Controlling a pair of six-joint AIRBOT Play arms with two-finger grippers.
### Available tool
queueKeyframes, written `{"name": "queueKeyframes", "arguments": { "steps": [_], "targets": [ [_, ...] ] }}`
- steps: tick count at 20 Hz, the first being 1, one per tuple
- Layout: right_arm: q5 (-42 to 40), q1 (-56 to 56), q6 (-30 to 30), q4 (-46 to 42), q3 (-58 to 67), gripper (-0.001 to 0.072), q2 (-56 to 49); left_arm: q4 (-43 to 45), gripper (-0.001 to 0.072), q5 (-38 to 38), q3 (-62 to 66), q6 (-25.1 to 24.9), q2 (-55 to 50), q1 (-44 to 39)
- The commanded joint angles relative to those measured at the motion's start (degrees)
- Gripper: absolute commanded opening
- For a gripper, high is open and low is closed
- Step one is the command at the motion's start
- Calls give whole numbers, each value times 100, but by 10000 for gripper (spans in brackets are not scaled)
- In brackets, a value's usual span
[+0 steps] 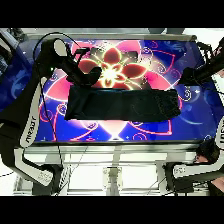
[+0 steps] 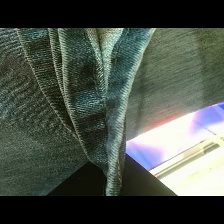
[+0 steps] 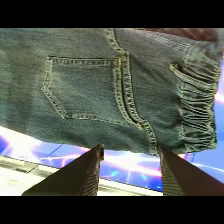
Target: Fold the clothes and pants, and hang the long-sleeved shirts on hangers.
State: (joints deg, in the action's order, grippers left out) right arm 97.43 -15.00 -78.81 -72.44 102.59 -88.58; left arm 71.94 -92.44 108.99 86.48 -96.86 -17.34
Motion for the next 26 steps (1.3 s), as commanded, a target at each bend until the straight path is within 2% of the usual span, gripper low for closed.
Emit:
{"name": "queueKeyframes", "arguments": {
  "steps": [1, 2, 3, 4, 5, 11, 21, 22, 24, 26],
  "targets": [
    [-214, 4, 11, 299, -214, 395, 4, -111, 23, 42, 2, -9, -4, -9],
    [-310, 7, 13, 424, -345, 361, 4, -133, 23, 52, 0, -9, -7, -17],
    [-431, 7, 15, 483, -501, 226, 4, -136, 23, 57, 0, -9, -7, -31],
    [-592, 7, 37, 476, -686, 62, 4, -131, 23, 57, 0, -9, -22, -48],
    [-754, 4, 50, 476, -870, 18, 4, -131, 23, 57, 0, -9, -48, -68],
    [-1237, 4, 256, 498, -1733, 18, 4, -127, 23, 59, -7, -7, -411, -264],
    [-1646, 4, 352, 527, -1777, 18, 4, -129, 23, 310, -11, -7, -1117, -837],
    [-1705, 7, 367, 811, -1818, 17, 0, -122, 23, 365, -11, -9, -1137, -872],
    [-1451, 184, 1086, 2085, -2017, 17, 0, 70, 23, 437, -11, -9, -1088, -905],
    [-1840, 612, 1226, 2269, -2194, 17, -4, 210, 23, 433, -9, 17, -1005, -901]
  ]
}}
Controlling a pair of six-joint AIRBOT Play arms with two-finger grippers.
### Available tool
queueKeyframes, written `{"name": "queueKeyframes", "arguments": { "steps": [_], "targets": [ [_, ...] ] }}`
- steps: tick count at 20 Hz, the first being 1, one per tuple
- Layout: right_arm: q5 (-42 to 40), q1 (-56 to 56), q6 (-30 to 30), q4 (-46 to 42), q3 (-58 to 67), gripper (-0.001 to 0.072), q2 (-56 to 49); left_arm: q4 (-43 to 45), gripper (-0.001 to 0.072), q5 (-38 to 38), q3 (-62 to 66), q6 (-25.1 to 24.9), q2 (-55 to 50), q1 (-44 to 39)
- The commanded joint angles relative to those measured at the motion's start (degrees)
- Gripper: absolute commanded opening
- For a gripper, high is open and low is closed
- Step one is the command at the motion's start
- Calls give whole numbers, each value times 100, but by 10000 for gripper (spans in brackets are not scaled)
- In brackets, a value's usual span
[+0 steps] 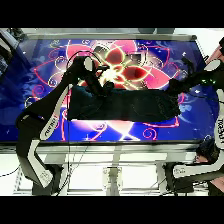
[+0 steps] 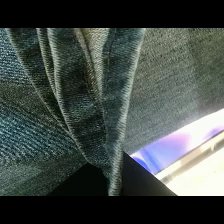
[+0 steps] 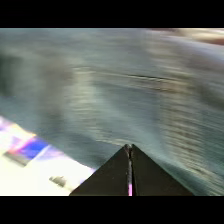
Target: Fold the clothes and pants, and hang the long-sleeved shirts on hangers.
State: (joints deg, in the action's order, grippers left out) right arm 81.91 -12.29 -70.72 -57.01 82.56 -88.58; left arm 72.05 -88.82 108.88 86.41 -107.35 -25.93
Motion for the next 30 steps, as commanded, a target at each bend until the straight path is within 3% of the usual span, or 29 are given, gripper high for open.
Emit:
{"name": "queueKeyframes", "arguments": {
  "steps": [1, 5, 13, 14, 16, 19, 21, 27, 30],
  "targets": [
    [-518, 573, 374, 660, -216, 17, -31, 254, 22, -31, 2, 85, 70, -33],
    [-999, 1158, 199, 564, -214, 18, -76, 291, 33, -157, 0, 83, 39, -35],
    [-1080, 1425, -83, 603, -214, 18, -76, -188, 33, 278, 0, 79, -28, -50],
    [-1064, 1425, -83, 603, -214, 18, -76, -256, 98, 293, 0, 79, -83, -52],
    [-1008, 1425, -120, 603, -214, 18, -76, -439, 332, 291, 0, 61, -203, -52],
    [-944, 1425, -188, 616, -214, 18, -76, -678, 370, 293, 0, 0, -280, -52],
    [-942, 1425, -192, 732, -214, 18, -76, -765, 499, 293, 0, -164, -275, -52],
    [-850, 1836, -186, 1180, -216, 18, -76, 142, 507, 254, 4, -175, 271, 511],
    [-1484, 2632, -179, 885, -216, 18, -76, 337, 507, -50, 2, -177, 721, 1147]
  ]
}}
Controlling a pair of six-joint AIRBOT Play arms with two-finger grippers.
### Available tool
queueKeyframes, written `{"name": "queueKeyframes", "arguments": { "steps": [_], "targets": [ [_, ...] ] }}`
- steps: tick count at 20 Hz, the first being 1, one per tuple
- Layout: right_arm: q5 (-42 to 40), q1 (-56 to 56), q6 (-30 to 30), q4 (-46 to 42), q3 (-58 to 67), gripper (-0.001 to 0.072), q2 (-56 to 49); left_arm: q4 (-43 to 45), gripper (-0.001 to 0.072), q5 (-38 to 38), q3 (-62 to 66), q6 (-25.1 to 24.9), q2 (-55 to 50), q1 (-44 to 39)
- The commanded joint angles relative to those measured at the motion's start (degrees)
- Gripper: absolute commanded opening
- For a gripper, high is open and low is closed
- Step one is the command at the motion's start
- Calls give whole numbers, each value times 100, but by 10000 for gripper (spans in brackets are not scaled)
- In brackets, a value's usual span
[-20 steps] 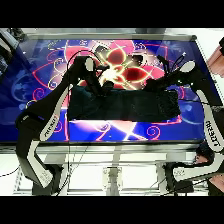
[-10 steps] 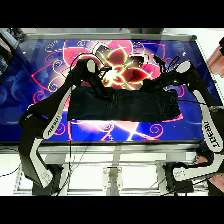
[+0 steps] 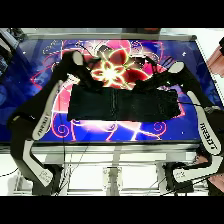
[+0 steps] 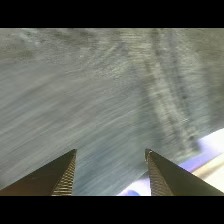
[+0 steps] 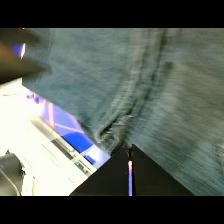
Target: Fold the clothes and pants, and hang the long-sleeved shirts on hangers.
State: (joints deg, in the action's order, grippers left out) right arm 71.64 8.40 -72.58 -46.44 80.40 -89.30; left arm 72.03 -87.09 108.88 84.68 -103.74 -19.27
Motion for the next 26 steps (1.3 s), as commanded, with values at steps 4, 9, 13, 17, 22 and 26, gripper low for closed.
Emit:
{"name": "queueKeyframes", "arguments": {
  "steps": [4, 9, 13, 17, 22, 26],
  "targets": [
    [-1165, 1320, -555, -828, 2, 18, -157, 337, 576, -796, -15, -33, 610, 1364],
    [-813, 1486, -1084, -1034, 2, 17, -787, 339, 577, -863, -610, -264, 625, 1965],
    [-800, 1486, -1244, -1060, 2, 17, -1003, 22, 581, -424, -1569, -758, 625, 2312],
    [-968, 1486, -1394, -1067, 2, 17, -1016, -621, 595, 247, -2374, -1106, 612, 2594],
    [-1145, 1558, -1547, -1034, 2, 17, -1270, -629, 595, 402, -2752, -1436, 577, 2638],
    [-1139, 1631, -1681, -1032, 20, 17, -1502, -949, 595, 636, -2752, -1537, 557, 2638]
  ]
}}
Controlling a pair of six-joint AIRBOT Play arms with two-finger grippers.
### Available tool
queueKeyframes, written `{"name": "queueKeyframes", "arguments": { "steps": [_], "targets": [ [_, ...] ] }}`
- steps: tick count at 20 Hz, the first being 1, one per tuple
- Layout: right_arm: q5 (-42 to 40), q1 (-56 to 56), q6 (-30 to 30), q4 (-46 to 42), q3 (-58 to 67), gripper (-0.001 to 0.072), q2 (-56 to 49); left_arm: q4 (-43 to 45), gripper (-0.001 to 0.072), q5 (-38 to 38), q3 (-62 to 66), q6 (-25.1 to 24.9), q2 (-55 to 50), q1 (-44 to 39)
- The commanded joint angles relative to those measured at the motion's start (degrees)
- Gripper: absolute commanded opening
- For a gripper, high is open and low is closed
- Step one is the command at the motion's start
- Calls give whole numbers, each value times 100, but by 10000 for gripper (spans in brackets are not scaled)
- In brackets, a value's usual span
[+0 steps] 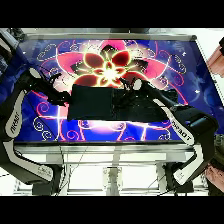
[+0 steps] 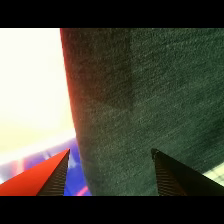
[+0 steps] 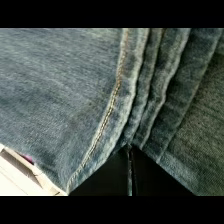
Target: Fold the clothes and pants, and hang the long-sleeved shirts on hangers.
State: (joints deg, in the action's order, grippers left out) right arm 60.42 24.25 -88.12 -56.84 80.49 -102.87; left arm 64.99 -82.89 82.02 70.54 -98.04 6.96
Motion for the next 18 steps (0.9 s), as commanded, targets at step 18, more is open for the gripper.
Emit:
{"name": "queueKeyframes", "arguments": {
  "steps": [18],
  "targets": [
    [81, 79, -142, 122, 11, 17, -195, 98, 595, 188, -70, -205, -476, -133]
  ]
}}
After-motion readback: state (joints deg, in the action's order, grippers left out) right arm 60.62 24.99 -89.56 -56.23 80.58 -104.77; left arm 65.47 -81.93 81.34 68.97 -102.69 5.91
